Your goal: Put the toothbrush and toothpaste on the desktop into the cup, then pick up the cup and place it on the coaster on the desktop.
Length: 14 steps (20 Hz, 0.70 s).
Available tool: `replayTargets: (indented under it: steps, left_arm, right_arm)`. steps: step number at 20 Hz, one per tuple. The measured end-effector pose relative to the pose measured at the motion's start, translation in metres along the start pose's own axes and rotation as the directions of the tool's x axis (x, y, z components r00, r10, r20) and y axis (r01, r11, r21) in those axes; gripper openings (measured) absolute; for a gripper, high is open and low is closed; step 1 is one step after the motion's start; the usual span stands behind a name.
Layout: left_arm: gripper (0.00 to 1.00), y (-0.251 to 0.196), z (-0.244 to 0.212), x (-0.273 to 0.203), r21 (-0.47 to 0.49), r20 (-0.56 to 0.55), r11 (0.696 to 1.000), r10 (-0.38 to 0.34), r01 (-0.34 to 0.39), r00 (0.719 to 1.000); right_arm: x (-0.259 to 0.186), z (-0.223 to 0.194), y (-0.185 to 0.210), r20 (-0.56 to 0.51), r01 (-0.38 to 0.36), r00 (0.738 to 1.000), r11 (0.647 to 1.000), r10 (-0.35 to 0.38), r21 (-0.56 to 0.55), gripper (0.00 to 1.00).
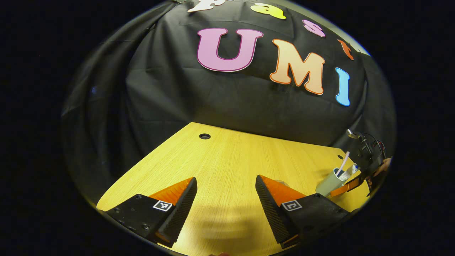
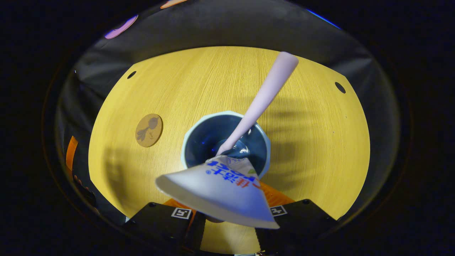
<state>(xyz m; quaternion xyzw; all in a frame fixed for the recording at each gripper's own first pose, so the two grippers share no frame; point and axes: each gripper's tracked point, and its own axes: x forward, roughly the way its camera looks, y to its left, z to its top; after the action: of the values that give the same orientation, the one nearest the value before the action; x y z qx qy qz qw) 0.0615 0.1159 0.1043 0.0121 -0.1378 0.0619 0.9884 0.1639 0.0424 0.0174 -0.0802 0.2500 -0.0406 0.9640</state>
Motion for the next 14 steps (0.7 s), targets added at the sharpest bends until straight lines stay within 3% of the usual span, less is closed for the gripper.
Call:
replayTargets:
  steps: [11, 14]
  left_arm:
    - [0.95, -0.017, -0.010, 0.002, -0.001, -0.030, 0.999, -0.038, 0.038, 0.999]
    - [0.95, -0.018, -0.010, -0.001, 0.009, -0.026, 0.999, -0.044, 0.045, 0.999]
  right_arm:
    - [-0.001, -0.001, -0.002, 0.013, 0.040, 0.999, 0.997, -0.040, -0.073, 0.24]
    - [-0.003, 0.004, -0.001, 0.029, 0.028, 0.999, 0.995, -0.025, -0.091, 0.25]
